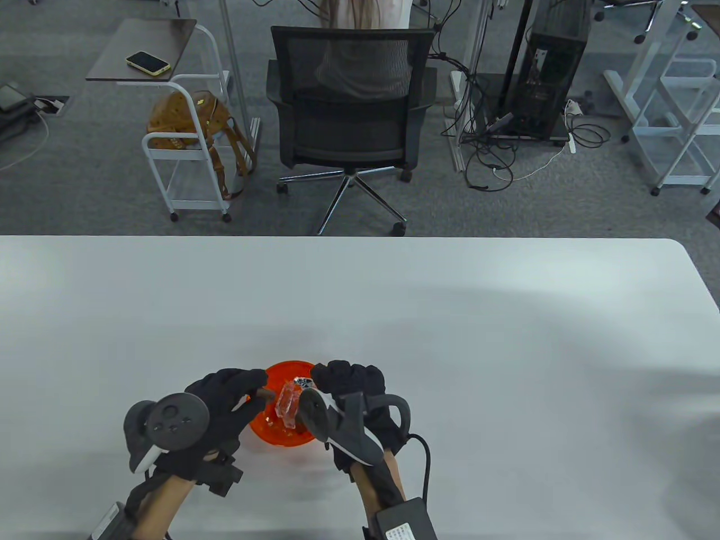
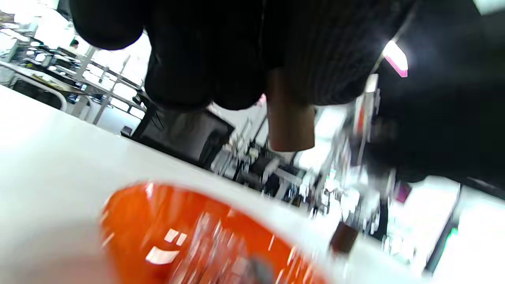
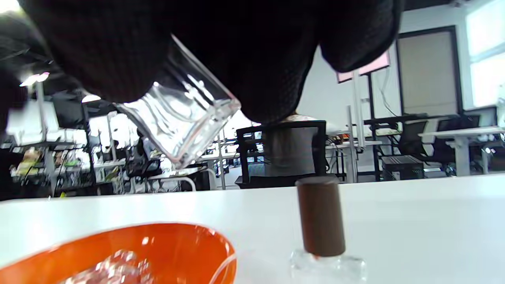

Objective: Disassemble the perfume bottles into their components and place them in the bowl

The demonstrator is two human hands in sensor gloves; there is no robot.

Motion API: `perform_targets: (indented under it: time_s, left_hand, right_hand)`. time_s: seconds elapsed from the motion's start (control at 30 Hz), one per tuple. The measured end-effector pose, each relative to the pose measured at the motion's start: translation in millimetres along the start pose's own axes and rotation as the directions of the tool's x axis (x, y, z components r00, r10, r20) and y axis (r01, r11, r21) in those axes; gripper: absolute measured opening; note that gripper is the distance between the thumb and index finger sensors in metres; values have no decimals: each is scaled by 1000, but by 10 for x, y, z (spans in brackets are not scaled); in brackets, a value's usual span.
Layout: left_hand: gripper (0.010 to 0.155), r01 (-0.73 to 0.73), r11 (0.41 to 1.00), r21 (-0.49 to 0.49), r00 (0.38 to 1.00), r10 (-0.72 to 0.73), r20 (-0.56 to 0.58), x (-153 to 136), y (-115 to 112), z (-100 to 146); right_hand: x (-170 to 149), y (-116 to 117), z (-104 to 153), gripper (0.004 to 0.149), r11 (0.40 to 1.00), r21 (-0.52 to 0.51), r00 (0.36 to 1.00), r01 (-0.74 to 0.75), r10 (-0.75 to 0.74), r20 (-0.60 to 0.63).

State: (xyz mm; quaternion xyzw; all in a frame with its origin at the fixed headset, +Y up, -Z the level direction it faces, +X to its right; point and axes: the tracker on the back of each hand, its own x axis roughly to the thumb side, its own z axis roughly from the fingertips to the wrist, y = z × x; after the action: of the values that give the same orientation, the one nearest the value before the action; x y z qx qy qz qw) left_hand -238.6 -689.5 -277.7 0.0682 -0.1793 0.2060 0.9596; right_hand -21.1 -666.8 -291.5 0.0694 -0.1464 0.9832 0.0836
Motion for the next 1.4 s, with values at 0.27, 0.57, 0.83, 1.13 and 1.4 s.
perform_targets:
  time_s: [0.27,0.57,0.83,1.13,1.4]
  left_hand:
    - [53,322,927,-193,946,-306,112,248,-480,-90]
    - [75,82,995,54,997,-83,3,82,-92,-14]
    - [46,-43,991,130,996,33,80,50,16,10]
    - [56,-149,989,-26,988,149,32,-47,-32,-36]
    - [53,-87,995,41,996,86,7,-52,-6,-13]
  right_hand:
    - [-41,47,-24,57,990,71,992,122,-120,-30]
    - [156,197,7,58,979,185,995,83,-92,39]
    - [289,229,46,56,951,235,973,201,-222,68]
    - [348,256,65,54,977,199,987,82,-108,121]
    - [368,251,73,55,976,196,983,95,-122,133]
